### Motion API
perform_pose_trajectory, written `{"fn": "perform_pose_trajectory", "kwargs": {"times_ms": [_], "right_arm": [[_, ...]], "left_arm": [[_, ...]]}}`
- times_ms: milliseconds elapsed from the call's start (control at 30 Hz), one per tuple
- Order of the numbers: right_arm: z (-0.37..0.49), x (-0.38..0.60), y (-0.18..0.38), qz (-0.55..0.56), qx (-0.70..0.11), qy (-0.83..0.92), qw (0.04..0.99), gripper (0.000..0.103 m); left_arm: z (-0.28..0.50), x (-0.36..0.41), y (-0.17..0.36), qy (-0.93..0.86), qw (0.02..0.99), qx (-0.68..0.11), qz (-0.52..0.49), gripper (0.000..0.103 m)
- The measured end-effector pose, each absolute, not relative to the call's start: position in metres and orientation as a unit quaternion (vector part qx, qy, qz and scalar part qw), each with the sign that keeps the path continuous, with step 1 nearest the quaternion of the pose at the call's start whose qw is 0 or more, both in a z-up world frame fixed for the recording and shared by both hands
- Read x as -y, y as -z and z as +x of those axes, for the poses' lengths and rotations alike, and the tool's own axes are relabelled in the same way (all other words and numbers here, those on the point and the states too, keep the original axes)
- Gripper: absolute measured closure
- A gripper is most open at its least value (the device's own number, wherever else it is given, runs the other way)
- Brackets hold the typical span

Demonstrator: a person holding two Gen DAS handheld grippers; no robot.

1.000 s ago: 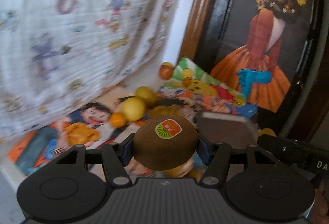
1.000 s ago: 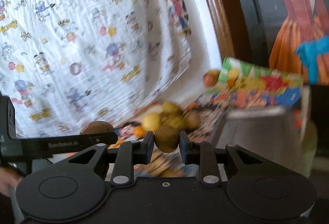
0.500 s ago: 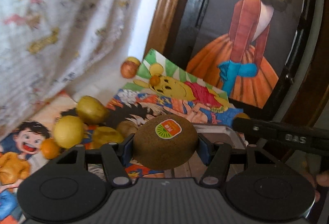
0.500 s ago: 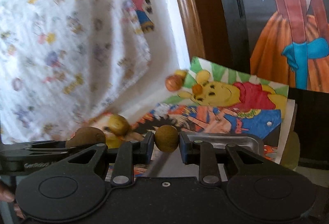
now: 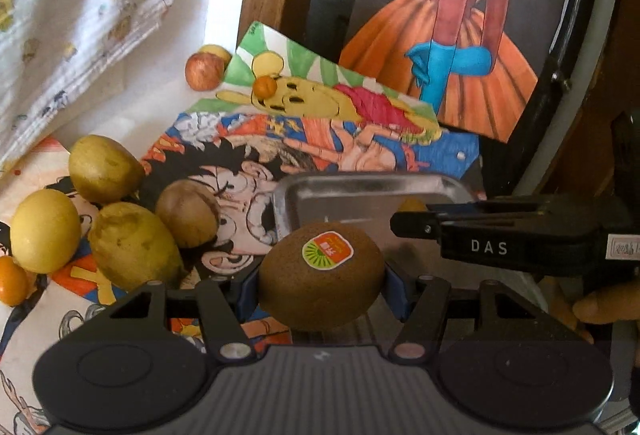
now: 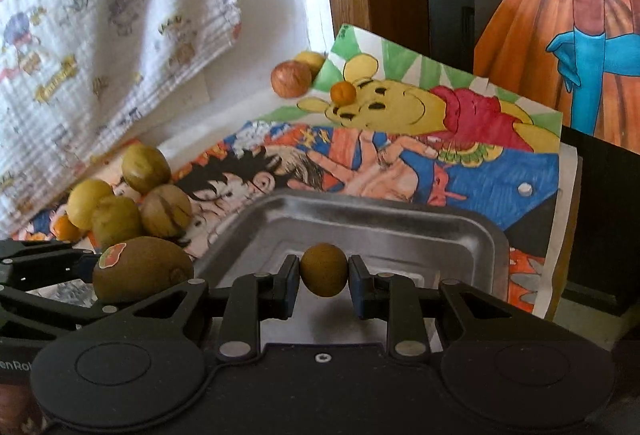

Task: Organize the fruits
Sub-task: 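Carry the kiwi into the metal tray and open the left gripper while the right drops its fruit there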

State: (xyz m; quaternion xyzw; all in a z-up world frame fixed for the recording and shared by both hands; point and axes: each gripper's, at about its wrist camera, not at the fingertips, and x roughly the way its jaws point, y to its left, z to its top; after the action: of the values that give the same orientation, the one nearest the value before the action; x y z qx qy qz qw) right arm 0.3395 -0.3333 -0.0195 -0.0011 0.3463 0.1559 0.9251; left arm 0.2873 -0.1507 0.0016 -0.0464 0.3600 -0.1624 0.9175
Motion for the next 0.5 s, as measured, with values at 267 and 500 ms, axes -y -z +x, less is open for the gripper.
{"fn": "perform_pose_trajectory", "kwargs": {"times_ms": [267, 500], "right_arm": [[0.339, 0.334, 0.028, -0.006, -0.355, -0.152, 0.922, 0.073], [0.334, 0.338, 0.028, -0.001, -0.351, -0.148, 0.924, 0.071]], "left_arm": [[0.285, 0.159, 0.005, 0.168, 0.917, -0.362, -0.020, 0.037], [0.280, 0.163, 0.006, 0.177, 0.918, -0.354, -0.009, 0.034]]}}
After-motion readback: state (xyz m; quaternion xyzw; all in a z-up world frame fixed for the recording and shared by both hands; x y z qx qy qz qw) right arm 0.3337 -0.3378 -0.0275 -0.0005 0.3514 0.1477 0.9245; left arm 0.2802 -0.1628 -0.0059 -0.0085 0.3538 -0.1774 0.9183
